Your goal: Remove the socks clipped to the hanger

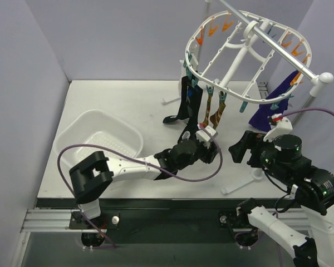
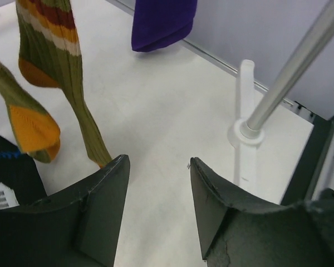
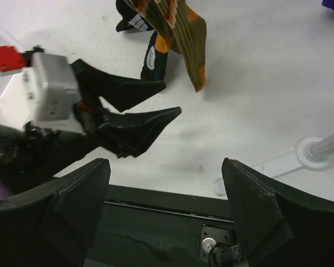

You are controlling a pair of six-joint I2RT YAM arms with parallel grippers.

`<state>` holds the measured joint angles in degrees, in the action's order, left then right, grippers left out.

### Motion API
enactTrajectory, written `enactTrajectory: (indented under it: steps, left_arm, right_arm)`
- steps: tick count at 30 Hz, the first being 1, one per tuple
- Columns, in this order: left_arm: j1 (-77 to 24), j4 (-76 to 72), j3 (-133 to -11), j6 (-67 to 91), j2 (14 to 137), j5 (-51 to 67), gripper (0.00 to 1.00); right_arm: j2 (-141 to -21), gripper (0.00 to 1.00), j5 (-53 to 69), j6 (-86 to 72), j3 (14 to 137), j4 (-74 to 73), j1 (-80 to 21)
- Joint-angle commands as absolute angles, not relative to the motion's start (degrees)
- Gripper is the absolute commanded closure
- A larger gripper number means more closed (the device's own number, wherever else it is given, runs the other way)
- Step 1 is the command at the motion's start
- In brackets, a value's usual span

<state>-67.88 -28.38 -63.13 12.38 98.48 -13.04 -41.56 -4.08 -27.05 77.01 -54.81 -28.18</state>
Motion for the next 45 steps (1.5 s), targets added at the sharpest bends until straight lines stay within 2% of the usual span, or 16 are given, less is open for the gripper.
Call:
enactTrajectory:
  steps: [1, 4, 9, 13, 17, 21, 23, 24, 26, 30, 31, 32, 35, 37, 41, 45]
  left_arm:
    - [-65.3, -34.8, -71.3, 10.5, 105.4, -14.2, 0.44]
    - [-64.0, -35.4, -73.8, 9.7, 109.3, -13.1, 0.48]
    - [-63.6, -38.9, -75.8, 8.4, 112.0, -18.6, 0.48]
    - [-63.0, -40.2, -78.6, 7.1, 116.0, -17.1, 0.5]
    - [-62.5, -39.1, -80.6, 7.6, 117.6, -16.2, 0.6]
    - [-61.8, -39.8, -80.5, 8.3, 117.4, -15.7, 0.82]
    - [-61.5, -39.6, -80.4, 8.5, 116.9, -15.2, 0.86]
    - [-61.5, -39.6, -80.3, 8.4, 116.3, -14.4, 0.93]
    - [-61.5, -39.6, -79.8, 8.3, 115.8, -13.0, 1.0]
    - [-61.8, -38.3, -77.7, 9.8, 112.2, -10.6, 0.98]
    - [-62.0, -38.2, -77.2, 9.8, 111.8, -10.7, 0.73]
    - [-62.0, -38.6, -76.4, 9.8, 111.5, -10.8, 0.61]
    - [-62.1, -38.0, -76.8, 9.2, 112.1, -10.4, 0.44]
    - [-61.8, -36.8, -78.7, 8.5, 113.3, -11.2, 0.4]
    - [-61.3, -36.1, -81.9, 6.9, 116.0, -13.4, 0.4]
    - [-61.0, -35.7, -85.5, 4.7, 119.6, -18.3, 0.46]
  right_arm:
    - [-43.1, 0.17, -5.4, -25.8, 81.3, -55.7, -28.5]
    - [-43.9, 0.17, -4.0, -25.4, 82.6, -55.6, -28.6]
    - [-44.4, 0.18, -2.3, -25.0, 84.4, -55.9, -28.6]
    - [-44.5, 0.18, -2.2, -25.1, 84.4, -56.0, -28.7]
    - [-44.6, 0.18, -3.1, -25.7, 83.6, -55.8, -28.6]
    - [-45.8, 0.2, -5.3, -26.2, 83.7, -55.8, -28.6]
    - [-46.7, 0.21, -5.8, -26.5, 84.2, -55.8, -28.7]
    - [-47.1, 0.21, -6.1, -26.5, 84.5, -55.8, -28.9]
    - [-48.2, 0.21, -6.4, -26.5, 85.1, -55.8, -29.3]
    - [-49.4, 0.21, -7.9, -26.3, 85.5, -55.8, -30.8]
    - [-49.4, 0.2, -8.3, -26.3, 85.5, -55.7, -31.0]
    - [-49.4, 0.2, -8.3, -26.3, 85.4, -55.6, -31.5]
    - [-49.5, 0.2, -8.5, -26.5, 85.3, -55.4, -32.4]
    - [-49.5, 0.2, -8.8, -26.7, 85.4, -55.3, -33.0]
    - [-49.6, 0.2, -10.5, -27.4, 85.6, -55.4, -34.5]
    - [-50.4, 0.2, -12.7, -28.0, 86.1, -55.4, -35.9]
